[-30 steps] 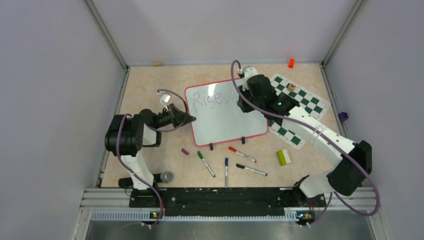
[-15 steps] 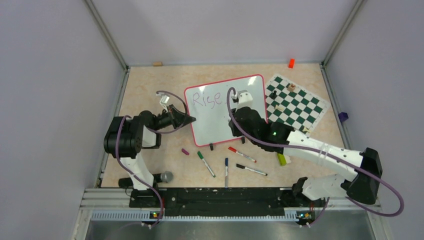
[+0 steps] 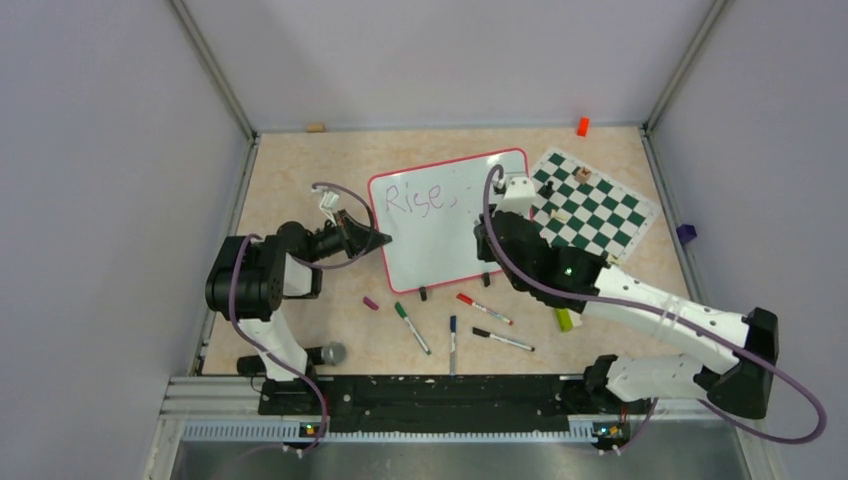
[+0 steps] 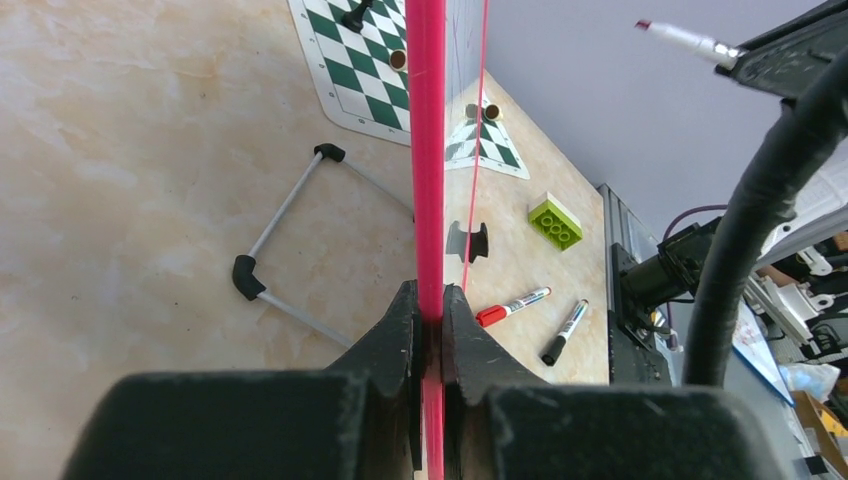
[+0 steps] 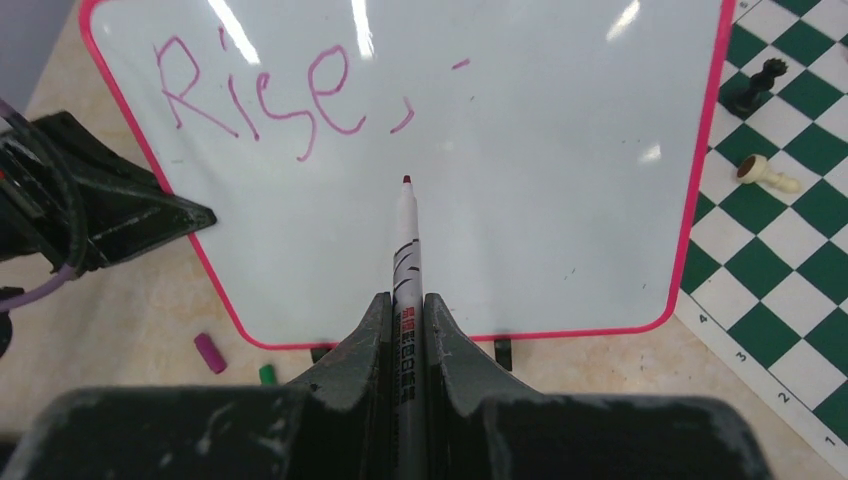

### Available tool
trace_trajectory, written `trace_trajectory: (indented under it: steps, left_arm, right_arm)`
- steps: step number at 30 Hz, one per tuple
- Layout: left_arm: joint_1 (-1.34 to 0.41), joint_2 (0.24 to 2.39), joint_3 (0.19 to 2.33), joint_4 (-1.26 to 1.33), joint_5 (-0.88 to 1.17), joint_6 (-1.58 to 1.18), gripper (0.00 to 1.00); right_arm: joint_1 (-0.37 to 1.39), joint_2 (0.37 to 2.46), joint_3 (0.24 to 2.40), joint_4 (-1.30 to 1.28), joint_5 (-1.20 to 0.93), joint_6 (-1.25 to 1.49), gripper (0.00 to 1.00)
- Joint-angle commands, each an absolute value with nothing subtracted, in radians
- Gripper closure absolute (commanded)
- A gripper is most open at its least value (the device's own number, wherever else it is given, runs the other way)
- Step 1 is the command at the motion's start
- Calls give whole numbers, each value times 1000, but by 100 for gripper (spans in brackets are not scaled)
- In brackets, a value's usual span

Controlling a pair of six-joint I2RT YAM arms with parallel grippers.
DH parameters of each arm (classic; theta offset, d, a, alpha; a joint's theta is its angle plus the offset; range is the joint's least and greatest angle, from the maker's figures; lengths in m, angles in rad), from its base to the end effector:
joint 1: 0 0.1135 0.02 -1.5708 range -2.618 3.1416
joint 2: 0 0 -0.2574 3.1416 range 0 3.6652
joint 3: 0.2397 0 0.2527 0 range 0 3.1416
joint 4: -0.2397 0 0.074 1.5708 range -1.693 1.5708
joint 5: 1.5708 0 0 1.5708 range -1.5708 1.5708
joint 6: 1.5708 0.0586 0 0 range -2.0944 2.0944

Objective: Write a sentence on the whiteboard

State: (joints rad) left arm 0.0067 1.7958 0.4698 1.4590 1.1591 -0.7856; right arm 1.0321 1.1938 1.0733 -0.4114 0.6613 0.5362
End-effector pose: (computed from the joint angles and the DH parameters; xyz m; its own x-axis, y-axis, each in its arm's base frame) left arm 0.2921 -0.0517 0.1537 -0.5468 -0.2867 -0.7867 0.7341 0.2878 -0.6151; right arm 0.1744 0.2217 0.3219 -0.4310 0.0647 -0.9000 -0.2160 0.9610 0.1725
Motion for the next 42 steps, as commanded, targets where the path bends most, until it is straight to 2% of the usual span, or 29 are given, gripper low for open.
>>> trace_trajectory:
  steps: [1, 5, 9, 20, 31, 37, 42]
  left_arm:
    - [10, 1850, 501, 1619, 1189, -800, 100]
    - [15, 1848, 497, 1620, 1175, -787, 100]
    - [17, 1844, 489, 1620, 1171, -786, 100]
    - [17, 1823, 468, 1620, 1173, -781, 100]
    - [17, 1819, 464, 1620, 1178, -782, 100]
    - [17, 1831, 475, 1620, 1182, -792, 100]
    - [17, 1833, 476, 1620, 1178, -797, 100]
  right_arm:
    - [1042, 1096, 1083, -381, 751, 537, 100]
    - [1039, 1015, 1013, -307, 721, 539, 100]
    - [1017, 975, 962, -228, 594, 543, 100]
    - [1019, 1125, 1043, -319, 578, 597, 100]
    - [1037, 1191, 1073, -295, 498, 572, 100]
    - [1181, 1409, 1304, -460, 791, 514, 100]
    - [1207, 1553, 1427, -486, 767, 492, 100]
